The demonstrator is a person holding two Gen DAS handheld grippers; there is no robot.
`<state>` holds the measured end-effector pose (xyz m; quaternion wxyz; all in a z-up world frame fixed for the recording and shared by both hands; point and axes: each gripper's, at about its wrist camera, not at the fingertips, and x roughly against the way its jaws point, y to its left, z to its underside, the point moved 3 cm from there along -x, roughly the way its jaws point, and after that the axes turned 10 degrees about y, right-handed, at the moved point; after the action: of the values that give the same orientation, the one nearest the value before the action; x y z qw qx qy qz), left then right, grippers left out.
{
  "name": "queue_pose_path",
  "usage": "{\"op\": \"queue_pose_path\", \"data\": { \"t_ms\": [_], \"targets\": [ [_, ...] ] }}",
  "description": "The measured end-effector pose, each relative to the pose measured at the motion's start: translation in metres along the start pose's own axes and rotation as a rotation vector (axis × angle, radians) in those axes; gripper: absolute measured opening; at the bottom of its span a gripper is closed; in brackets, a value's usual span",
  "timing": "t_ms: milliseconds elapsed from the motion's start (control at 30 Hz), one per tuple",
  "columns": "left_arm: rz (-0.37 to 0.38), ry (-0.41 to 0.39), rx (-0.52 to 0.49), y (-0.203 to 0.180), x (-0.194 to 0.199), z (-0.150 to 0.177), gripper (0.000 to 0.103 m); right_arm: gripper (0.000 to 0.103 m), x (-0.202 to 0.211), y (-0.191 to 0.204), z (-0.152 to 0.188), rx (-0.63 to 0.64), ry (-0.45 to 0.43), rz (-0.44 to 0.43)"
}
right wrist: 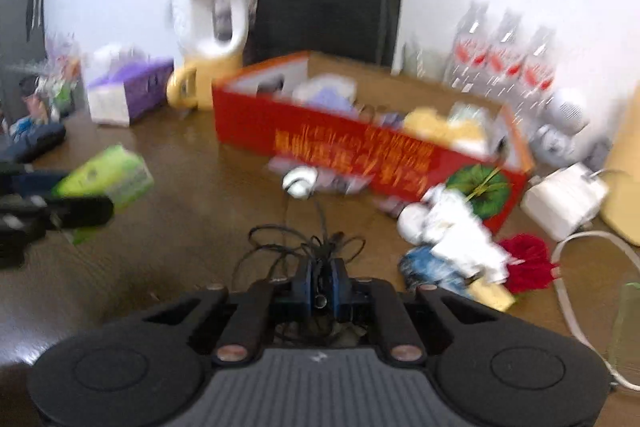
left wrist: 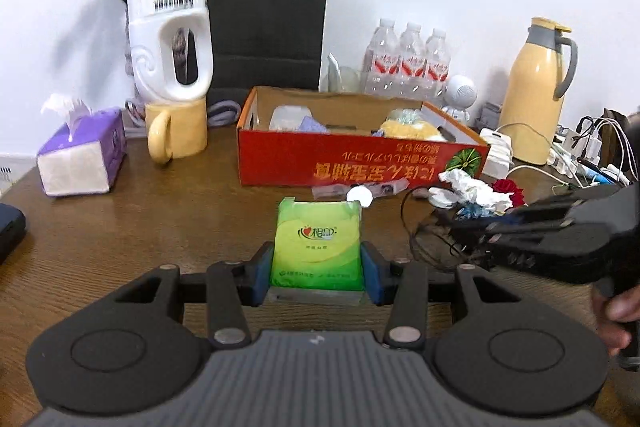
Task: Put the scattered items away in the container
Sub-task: 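Grasp the green tissue packet with the left tool while the right grasps the black earphones, then lower tissue packet and earphones into the box and open both tools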
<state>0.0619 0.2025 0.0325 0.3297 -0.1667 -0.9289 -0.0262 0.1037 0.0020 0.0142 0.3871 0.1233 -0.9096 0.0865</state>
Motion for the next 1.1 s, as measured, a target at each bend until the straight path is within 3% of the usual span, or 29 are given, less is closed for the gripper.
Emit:
{"op": "queue_pose_path", "data": {
  "t_ms": [167,367,533,700,867,1100],
  "targets": [
    [-0.027,-0.079,-0.044,-0.022,0.021,0.007,0.046,0.009,0.063,0.006,0.006,-0.060,-0.167,0.052],
    [-0.062,-0.174,-0.058,-0.045,0.050,0.024,0.046,0.009,0.121,0.029,0.047,-0.122,-0.336,0.095],
    [-0.037,-0.199,-0.061,-0.055,0.069,0.044,0.046,0.009,0.142,0.048,0.079,-0.139,-0.371,0.113],
    [-0.048,-0.220,-0.048,-0.052,0.070,0.035,0.046,0.009,0.146,0.042,0.080,-0.163,-0.385,0.092],
    [-0.021,-0.219,-0.035,-0.040,0.046,-0.004,0.046,0.009,0.137,0.018,0.041,-0.172,-0.412,0.067],
    [-0.033,-0.254,-0.008,-0.018,-0.011,-0.109,0.046,0.009,0.096,-0.027,-0.074,-0.175,-0.445,0.016]
  ]
}}
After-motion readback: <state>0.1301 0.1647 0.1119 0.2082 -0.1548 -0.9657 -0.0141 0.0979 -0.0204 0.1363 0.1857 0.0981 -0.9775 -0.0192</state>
